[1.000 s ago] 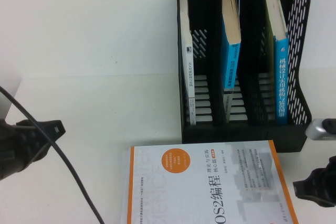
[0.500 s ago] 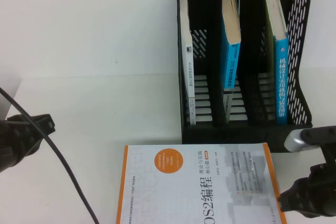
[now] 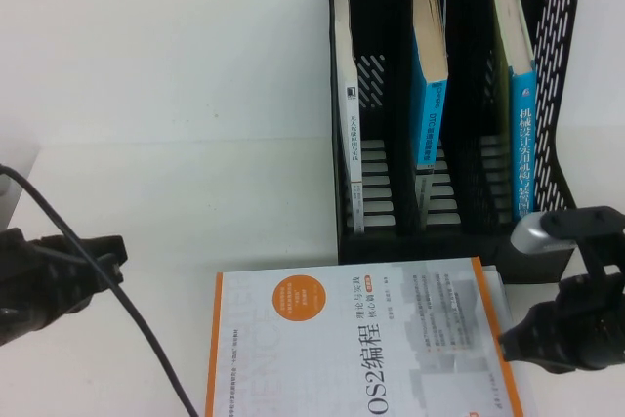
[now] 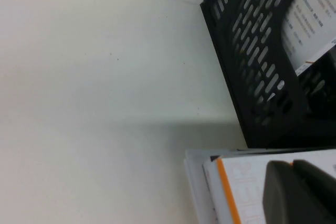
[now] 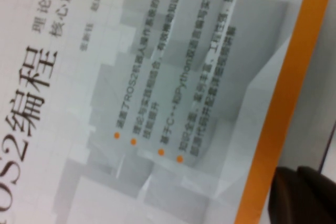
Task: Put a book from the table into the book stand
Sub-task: Push book with right arm, then pick up the book with your left arm
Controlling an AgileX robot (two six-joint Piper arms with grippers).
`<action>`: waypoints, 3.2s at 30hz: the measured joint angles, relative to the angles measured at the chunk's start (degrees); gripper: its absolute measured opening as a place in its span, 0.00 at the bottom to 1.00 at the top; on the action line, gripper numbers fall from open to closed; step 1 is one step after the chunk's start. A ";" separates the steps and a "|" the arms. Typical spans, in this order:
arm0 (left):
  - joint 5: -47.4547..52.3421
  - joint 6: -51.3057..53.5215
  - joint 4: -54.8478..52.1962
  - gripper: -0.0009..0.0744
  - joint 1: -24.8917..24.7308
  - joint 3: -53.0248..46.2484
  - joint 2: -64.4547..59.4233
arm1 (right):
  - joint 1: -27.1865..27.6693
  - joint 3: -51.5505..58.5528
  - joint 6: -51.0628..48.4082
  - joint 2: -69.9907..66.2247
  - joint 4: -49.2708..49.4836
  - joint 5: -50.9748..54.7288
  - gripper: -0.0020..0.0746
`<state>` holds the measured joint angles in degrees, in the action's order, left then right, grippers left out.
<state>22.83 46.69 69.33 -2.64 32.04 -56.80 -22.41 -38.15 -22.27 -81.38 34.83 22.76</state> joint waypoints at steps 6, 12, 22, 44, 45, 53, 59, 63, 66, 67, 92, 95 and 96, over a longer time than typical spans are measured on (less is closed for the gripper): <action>6.59 -5.11 -4.40 0.01 0.00 1.18 0.00 | -0.46 -2.64 0.00 -3.74 0.00 0.46 0.03; 15.87 -17.35 -10.23 0.01 0.37 5.58 0.00 | -4.17 -3.12 0.64 -5.01 0.00 -1.51 0.03; 36.18 -18.40 -1.69 0.01 16.39 9.80 -0.72 | -6.00 -3.24 2.97 -5.46 1.09 -2.76 0.03; 44.35 -9.30 -3.76 0.11 24.93 15.52 -26.42 | -10.14 -3.57 2.75 -5.68 1.97 -1.98 0.03; 44.45 -9.79 -4.28 0.17 24.93 16.88 -27.38 | -10.14 -3.57 2.75 -5.68 1.97 -1.98 0.03; 44.83 -12.22 -11.63 0.67 24.93 23.32 -36.17 | -10.27 -3.57 2.75 -5.68 1.21 -1.98 0.03; 44.83 -12.55 -13.39 0.71 24.69 23.32 -42.40 | -10.27 -3.59 2.75 -5.68 0.68 -2.21 0.03; 44.61 -12.79 -12.02 0.71 22.79 22.38 -43.28 | -10.39 -3.59 3.37 -5.68 0.68 -2.51 0.03; 44.61 -12.02 -9.82 0.71 20.78 19.57 -43.28 | -10.39 -3.59 3.64 -5.68 0.68 -2.53 0.03; 44.61 -11.28 -8.89 0.71 20.13 18.46 -43.28 | -10.39 -3.59 3.73 -5.68 0.68 -2.63 0.03; 43.65 -0.73 -0.18 0.63 19.37 11.69 -47.30 | -10.39 -3.69 3.86 -6.41 1.66 -3.06 0.03; 43.51 -0.22 0.52 0.63 19.37 10.48 -47.30 | -10.39 -3.69 3.86 -6.47 1.83 -3.17 0.03; 43.51 -0.10 0.90 0.63 19.37 10.11 -47.30 | -10.39 -3.69 3.86 -6.47 1.83 -3.17 0.03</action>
<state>66.34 46.60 70.22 16.73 42.15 -104.10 -32.81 -41.84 -18.41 -87.85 36.67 19.59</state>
